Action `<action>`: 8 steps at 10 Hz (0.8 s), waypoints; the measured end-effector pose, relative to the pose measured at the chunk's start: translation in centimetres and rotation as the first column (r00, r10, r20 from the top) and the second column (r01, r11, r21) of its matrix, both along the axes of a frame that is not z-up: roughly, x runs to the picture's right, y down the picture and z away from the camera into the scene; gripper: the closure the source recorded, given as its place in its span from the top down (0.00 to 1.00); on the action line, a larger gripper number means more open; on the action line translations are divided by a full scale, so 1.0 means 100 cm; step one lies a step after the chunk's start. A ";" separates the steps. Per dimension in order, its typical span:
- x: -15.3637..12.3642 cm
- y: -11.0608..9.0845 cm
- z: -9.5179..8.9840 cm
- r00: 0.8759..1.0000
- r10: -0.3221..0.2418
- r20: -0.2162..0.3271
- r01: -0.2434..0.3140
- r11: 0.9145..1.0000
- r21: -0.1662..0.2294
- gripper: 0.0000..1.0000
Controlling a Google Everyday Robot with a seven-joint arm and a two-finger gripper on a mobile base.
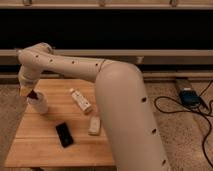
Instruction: Place the pepper in the ceramic cup
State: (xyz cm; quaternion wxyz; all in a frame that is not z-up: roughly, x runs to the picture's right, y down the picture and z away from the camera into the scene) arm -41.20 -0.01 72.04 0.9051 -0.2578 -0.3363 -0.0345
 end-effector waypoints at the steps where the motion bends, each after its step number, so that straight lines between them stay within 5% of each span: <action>1: -0.001 0.001 0.001 1.000 0.002 -0.001 -0.002 1.000 -0.001 0.80; 4: 0.003 0.002 0.004 1.000 0.005 -0.008 -0.005 1.000 0.004 0.80; 8: 0.057 -0.002 -0.009 1.000 0.022 -0.022 -0.021 0.999 0.048 0.80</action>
